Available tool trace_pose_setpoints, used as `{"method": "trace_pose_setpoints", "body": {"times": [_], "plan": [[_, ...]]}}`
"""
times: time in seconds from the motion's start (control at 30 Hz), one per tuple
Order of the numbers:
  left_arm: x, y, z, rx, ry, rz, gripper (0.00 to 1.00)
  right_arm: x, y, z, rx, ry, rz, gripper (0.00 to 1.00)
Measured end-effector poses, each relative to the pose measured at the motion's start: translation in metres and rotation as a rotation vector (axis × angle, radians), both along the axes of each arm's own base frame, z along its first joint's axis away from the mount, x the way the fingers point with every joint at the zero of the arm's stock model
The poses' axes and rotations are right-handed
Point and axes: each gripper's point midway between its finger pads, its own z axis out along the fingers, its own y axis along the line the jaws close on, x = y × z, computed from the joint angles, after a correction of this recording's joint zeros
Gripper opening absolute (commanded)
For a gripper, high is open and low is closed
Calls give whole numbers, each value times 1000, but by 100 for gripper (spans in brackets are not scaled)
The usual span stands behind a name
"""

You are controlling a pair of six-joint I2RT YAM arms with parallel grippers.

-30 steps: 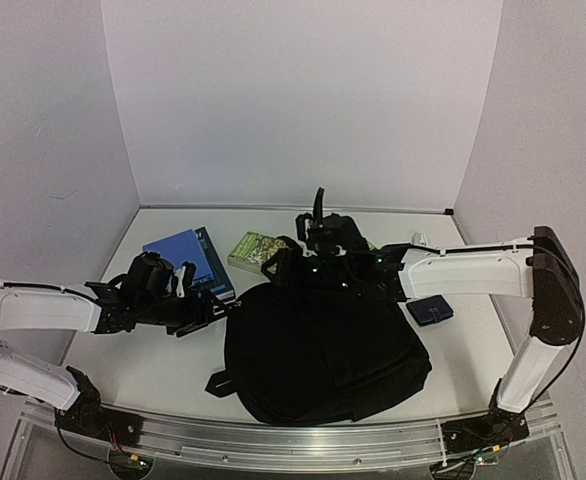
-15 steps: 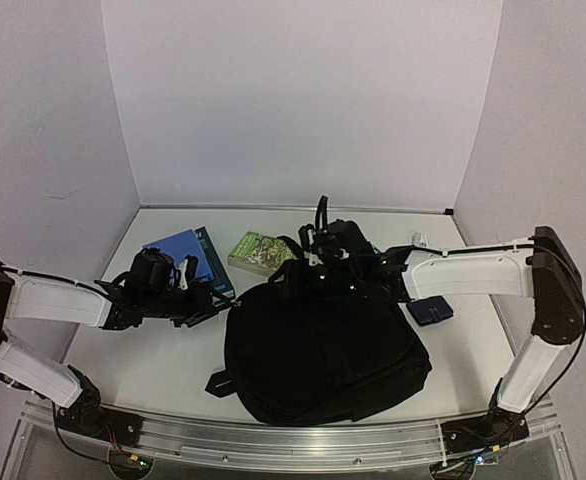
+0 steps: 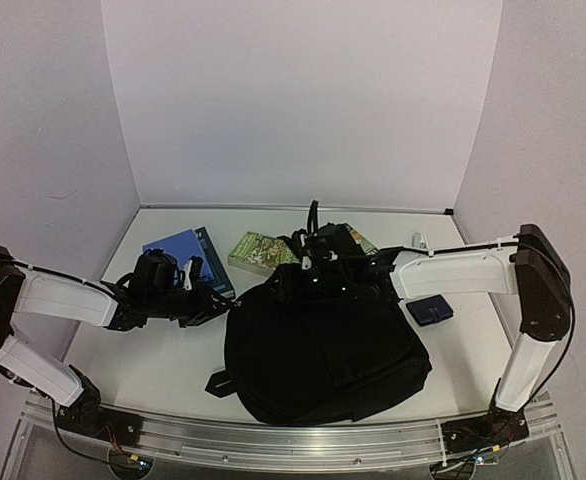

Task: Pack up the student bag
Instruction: Unzip the student bag at the center of the board.

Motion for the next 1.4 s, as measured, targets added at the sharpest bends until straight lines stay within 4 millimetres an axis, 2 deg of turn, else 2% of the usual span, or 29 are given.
{"method": "trace_pose_setpoints", "body": {"times": [0.03, 0.13, 0.2, 0.3, 0.4, 0.6, 0.77, 0.9, 1.17, 1.3, 1.4], "plan": [[0, 0, 0, 0, 1, 0, 3, 1, 0, -2, -9, -6, 3, 67], [0, 0, 0, -1, 4, 1, 0, 4, 1, -5, -57, -42, 25, 69], [0, 0, 0, -1, 5, 2, 0, 9, 0, -4, -108, -88, 46, 66], [0, 0, -1, 0, 6, 2, 0, 21, 2, -1, -198, -179, 82, 55], [0, 0, -1, 0, 6, 2, 0, 33, 5, -4, -283, -258, 130, 55], [-1, 0, -1, 1, 8, 2, 0, 50, 3, -25, -398, -316, 247, 58], [-1, 1, -2, 5, 13, 2, 0, 69, -4, -35, -452, -348, 313, 49], [-1, 1, -2, 4, 13, 1, 0, 82, -2, -36, -466, -365, 349, 48], [0, -2, 1, -1, 14, -5, 0, 79, 14, -49, -460, -355, 449, 49], [0, -2, 0, 0, 16, -6, 0, 75, 18, -47, -444, -347, 481, 49], [0, -2, 0, -1, 17, -7, 0, 76, 22, -44, -429, -351, 492, 53]]}}
